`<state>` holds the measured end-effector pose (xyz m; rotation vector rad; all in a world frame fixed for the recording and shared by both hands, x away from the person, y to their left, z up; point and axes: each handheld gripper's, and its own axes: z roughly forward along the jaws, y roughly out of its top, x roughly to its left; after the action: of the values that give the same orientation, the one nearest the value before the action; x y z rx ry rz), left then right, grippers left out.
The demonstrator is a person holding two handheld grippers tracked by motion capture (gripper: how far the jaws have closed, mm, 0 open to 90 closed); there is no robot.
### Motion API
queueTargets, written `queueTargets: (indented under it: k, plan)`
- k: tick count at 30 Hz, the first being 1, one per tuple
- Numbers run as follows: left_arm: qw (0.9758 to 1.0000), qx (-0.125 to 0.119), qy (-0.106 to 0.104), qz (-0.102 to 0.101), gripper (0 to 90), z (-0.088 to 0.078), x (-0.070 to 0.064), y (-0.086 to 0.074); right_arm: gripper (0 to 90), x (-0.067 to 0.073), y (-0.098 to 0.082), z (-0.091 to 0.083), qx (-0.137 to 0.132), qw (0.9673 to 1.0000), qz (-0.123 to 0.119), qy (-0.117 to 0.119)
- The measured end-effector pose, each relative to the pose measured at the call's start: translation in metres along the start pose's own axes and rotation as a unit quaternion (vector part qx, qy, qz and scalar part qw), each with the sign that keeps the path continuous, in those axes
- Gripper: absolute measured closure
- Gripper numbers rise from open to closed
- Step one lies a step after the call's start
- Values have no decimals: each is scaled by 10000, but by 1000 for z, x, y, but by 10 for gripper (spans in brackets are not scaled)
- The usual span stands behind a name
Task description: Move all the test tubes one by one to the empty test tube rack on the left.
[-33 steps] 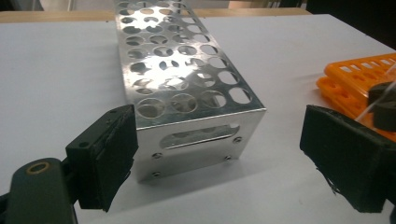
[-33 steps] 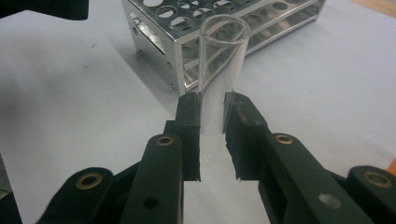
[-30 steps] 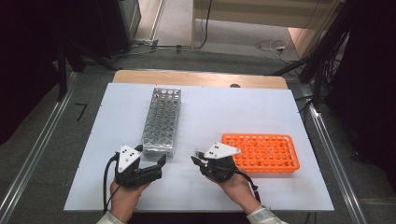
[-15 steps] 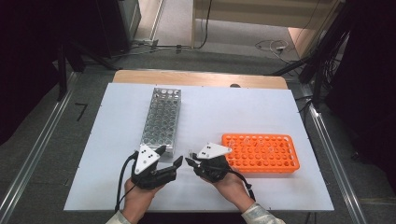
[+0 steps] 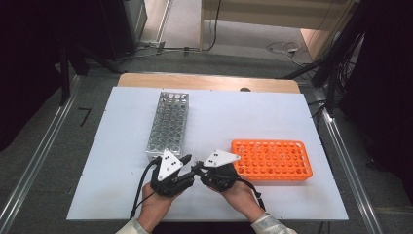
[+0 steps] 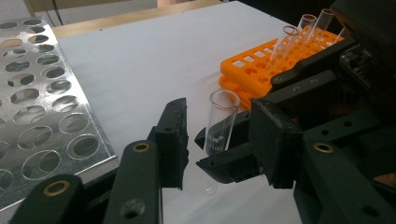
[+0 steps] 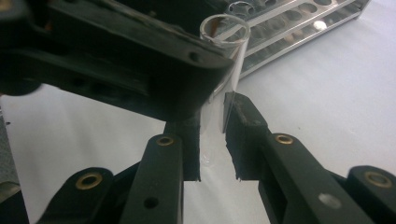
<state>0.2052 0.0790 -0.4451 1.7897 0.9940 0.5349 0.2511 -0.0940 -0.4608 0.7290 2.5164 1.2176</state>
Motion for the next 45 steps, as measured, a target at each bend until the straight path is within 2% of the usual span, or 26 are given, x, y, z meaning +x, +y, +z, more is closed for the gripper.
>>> queueTargets:
  k: [7, 12, 14, 15, 16, 17, 21, 26, 35, 41, 45]
  plan:
    - [10000, -24, 25, 90, 740, 1, -2, 1, 732, 1, 1, -1, -20, 10000, -22, 46]
    - [9999, -2, 25, 123, 746, 1, -2, 3, 726, 0, 1, -1, -26, 10000, 9, 54]
    - [9999, -16, 30, 128, 747, 1, -1, 3, 661, 0, 1, -2, -17, 9999, 33, 98]
    - [9999, -20, 33, 119, 747, 0, -1, 4, 661, 0, 1, -2, -17, 9999, 33, 98]
    - [9999, -34, 40, 107, 749, -1, 0, 5, 566, -1, 1, -2, 1, 9998, 59, 175]
    - [9999, -71, 81, 76, 749, -3, 2, 7, 507, -2, 1, -2, 8, 9998, 76, 185]
    - [9998, -148, 139, 7, 749, -7, 9, 13, 368, -5, 1, -5, -6, 9997, 162, 206]
    - [9994, -229, 228, -80, 750, -12, 16, 19, 279, -7, 2, -6, 26, 9996, 243, 156]
    - [9970, -497, 524, -292, 750, -25, 40, 35, 259, -8, 2, -9, 11, 9995, 299, 88]
    - [9955, -610, 628, -356, 750, -30, 48, 41, 260, -10, 1, -9, 26, 9995, 316, 78]
    - [9951, -559, 747, -326, 750, -28, 52, 40, 261, -10, 1, -9, 36, 9995, 311, 75]
